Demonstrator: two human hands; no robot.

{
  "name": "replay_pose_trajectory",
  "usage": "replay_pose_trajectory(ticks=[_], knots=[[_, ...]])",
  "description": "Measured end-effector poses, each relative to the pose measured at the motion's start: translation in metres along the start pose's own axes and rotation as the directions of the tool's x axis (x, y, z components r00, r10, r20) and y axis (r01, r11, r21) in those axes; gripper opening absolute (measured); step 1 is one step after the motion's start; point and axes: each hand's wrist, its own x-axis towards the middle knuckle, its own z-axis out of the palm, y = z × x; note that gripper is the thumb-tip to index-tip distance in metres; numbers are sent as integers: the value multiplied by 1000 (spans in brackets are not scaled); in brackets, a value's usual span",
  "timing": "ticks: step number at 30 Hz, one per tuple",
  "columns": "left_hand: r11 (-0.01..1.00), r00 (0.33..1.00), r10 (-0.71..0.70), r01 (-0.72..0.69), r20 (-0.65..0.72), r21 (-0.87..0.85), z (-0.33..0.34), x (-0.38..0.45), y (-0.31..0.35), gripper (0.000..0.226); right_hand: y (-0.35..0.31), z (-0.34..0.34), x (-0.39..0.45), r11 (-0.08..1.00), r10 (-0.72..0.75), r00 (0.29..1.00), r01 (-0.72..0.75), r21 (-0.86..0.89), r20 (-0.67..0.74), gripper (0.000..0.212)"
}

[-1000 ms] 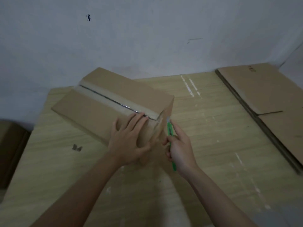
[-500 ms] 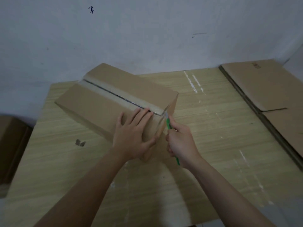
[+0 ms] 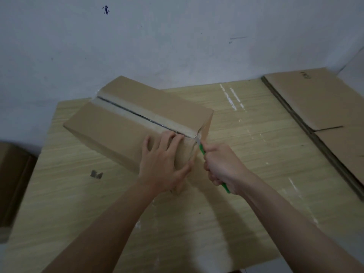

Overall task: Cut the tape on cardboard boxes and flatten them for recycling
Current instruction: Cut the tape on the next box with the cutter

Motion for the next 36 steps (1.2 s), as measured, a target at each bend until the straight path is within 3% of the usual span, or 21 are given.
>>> replay_pose_trajectory(ticks=[4,10,15,20,30,36], knots=[[1000,999,-13,13,34,7,-1,2,1,68,0,1,0,999,-18,999,17,-42,-38,62],[996,985,-58,47,165,72,-8,5,2,87,-1,-10,-3,1000,-18,1000,17,14,13,57],[991,986,-51,31,159,129,-8,8,2,91,6,-16,-3,990,-23,999,29,141,-45,62],[992,951,-74,40,300,118,-14,15,-1,110,6,-10,4,980,-27,998,38,197,-60,60],[993,979,-42,18,200,119,-11,9,-2,100,0,-8,18,964,10,1000,-11,265,6,54],[982,957,-85,33,279,185,-15,13,2,106,0,-18,8,972,19,998,-31,233,55,38]])
